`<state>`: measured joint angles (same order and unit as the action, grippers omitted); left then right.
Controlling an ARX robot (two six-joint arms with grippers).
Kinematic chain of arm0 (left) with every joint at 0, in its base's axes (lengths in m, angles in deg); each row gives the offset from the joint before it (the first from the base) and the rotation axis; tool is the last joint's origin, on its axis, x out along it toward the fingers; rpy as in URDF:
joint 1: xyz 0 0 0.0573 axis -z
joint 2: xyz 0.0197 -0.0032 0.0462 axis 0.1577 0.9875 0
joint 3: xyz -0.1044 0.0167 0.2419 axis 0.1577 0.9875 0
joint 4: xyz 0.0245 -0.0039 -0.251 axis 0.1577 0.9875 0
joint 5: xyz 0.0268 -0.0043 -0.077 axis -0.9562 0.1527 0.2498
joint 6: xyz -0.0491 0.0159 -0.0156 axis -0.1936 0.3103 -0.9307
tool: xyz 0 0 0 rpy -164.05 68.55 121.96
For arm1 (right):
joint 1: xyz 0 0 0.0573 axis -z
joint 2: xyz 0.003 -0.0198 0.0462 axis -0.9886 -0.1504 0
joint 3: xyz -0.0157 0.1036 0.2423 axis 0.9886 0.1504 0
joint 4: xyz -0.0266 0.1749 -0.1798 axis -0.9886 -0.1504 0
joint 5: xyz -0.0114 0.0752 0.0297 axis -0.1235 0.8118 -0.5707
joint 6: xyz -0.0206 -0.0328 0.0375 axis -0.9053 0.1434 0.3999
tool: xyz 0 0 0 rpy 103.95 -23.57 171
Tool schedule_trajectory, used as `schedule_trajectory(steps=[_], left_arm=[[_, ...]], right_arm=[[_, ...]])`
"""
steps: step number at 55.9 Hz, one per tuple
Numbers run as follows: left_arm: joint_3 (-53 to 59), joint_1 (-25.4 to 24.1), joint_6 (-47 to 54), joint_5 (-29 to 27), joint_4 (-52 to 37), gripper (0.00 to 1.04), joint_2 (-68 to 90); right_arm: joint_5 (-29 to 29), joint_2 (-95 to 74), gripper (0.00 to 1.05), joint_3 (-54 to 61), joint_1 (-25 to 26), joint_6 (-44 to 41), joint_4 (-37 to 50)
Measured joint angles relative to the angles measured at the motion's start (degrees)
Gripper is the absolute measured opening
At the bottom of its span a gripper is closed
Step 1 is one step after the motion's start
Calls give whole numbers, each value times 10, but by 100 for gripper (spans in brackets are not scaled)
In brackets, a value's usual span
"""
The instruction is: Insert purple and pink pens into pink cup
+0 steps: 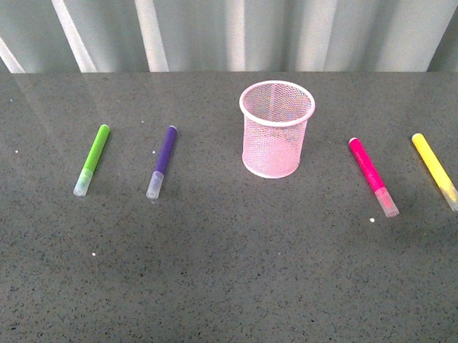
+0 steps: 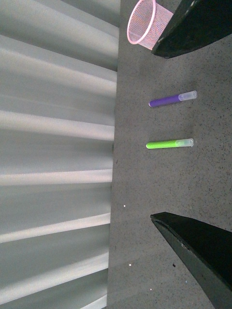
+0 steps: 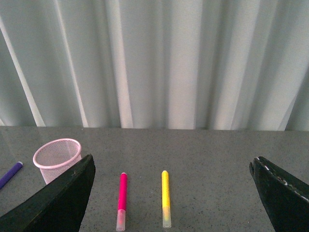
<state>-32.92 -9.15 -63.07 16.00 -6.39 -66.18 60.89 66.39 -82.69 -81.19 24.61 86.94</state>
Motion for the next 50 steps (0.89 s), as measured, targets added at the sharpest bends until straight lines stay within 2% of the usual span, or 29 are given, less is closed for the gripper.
schedule_trajectory(steps=[50], left_arm=[[0, 0, 0, 0, 0, 98, 0]], right_arm=[[0, 0, 98, 0, 0, 0, 0]])
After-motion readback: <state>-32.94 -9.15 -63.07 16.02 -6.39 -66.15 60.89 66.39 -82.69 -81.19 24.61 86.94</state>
